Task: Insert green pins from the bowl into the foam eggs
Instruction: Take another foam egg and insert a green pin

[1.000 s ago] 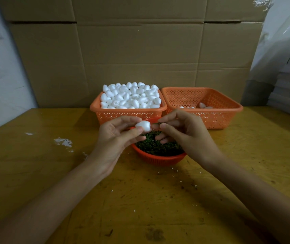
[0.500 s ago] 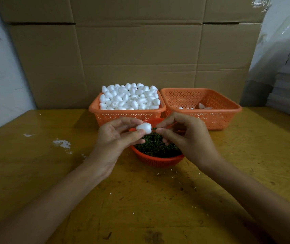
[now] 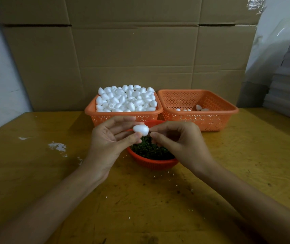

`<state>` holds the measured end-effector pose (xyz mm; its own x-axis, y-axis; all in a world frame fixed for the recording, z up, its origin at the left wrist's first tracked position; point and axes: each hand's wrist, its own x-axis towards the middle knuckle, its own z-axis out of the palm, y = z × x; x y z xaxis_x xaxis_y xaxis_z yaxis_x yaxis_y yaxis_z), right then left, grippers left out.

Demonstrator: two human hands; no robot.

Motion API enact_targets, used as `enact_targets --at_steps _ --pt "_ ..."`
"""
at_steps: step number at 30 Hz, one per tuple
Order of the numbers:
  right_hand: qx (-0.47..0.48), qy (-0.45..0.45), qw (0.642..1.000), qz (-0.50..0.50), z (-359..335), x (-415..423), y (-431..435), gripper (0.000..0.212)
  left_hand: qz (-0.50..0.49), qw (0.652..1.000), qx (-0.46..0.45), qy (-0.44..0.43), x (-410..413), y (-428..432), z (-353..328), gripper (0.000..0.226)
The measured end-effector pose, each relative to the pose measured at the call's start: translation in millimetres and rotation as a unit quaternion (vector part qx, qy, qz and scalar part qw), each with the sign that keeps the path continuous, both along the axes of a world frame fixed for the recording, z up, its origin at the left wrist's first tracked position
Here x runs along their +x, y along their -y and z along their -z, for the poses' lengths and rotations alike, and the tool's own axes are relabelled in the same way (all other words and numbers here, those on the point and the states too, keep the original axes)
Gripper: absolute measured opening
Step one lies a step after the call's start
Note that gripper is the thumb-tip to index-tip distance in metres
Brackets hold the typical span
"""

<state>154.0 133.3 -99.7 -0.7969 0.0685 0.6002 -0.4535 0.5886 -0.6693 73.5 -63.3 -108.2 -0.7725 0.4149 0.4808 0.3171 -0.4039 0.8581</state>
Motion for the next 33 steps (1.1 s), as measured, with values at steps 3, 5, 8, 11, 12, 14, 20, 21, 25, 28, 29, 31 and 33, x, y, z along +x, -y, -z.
enact_targets --at_steps 3,5,8,11,12,14,20,21,25,28,29,31,33 --pt "0.0 0.011 1.0 0.0 1.2 -1.1 0.9 0.012 0.017 1.0 -0.002 -0.005 -1.0 1.2 -0.9 0.043" --pt "-0.027 0.024 0.999 -0.009 2.0 -1.5 1.2 0.011 0.033 0.999 -0.005 -0.013 -0.6 1.4 -1.4 0.04" --pt "-0.037 0.022 0.999 -0.017 3.0 -1.9 2.1 0.018 0.053 0.998 -0.015 -0.029 0.9 1.0 -2.6 0.04" --pt "-0.034 0.015 0.999 -0.02 3.9 -2.3 2.1 0.024 0.065 0.997 -0.022 -0.04 3.1 0.6 -4.1 0.04" --pt "-0.035 0.013 0.999 -0.021 4.2 -2.3 1.8 0.024 0.067 0.997 -0.024 -0.042 3.7 0.6 -4.6 0.04" --pt "-0.035 0.011 0.999 -0.022 4.2 -2.1 1.7 0.024 0.069 0.996 -0.024 -0.045 5.0 0.3 -5.2 0.04" --pt "-0.032 0.012 0.999 -0.02 4.2 -1.6 3.2 0.025 0.075 0.994 -0.031 -0.071 8.6 -1.2 -6.4 0.039" --pt "-0.029 0.011 0.999 -0.018 4.3 -1.5 3.3 0.026 0.074 0.994 -0.033 -0.077 9.2 -1.8 -6.3 0.04" --pt "-0.018 0.007 1.0 -0.016 4.5 -0.5 5.5 0.026 0.053 0.992 -0.049 -0.099 11.7 -4.8 -3.1 0.042" --pt "-0.012 0.01 1.0 -0.01 5.2 -0.7 7.8 0.025 0.044 0.991 -0.055 -0.111 13.7 -7.2 -1.7 0.042" --pt "-0.016 0.01 1.0 -0.012 5.2 -0.5 8.1 0.026 0.043 0.991 -0.054 -0.113 13.7 -7.3 -1.6 0.042" --pt "-0.016 0.011 1.0 -0.018 5.5 -0.2 8.3 0.026 0.042 0.991 -0.051 -0.114 12.7 -6.9 -1.5 0.041" --pt "-0.009 0.011 1.0 -0.02 6.0 -0.1 7.7 0.025 0.037 0.991 -0.05 -0.117 11.8 -6.5 -0.9 0.039"
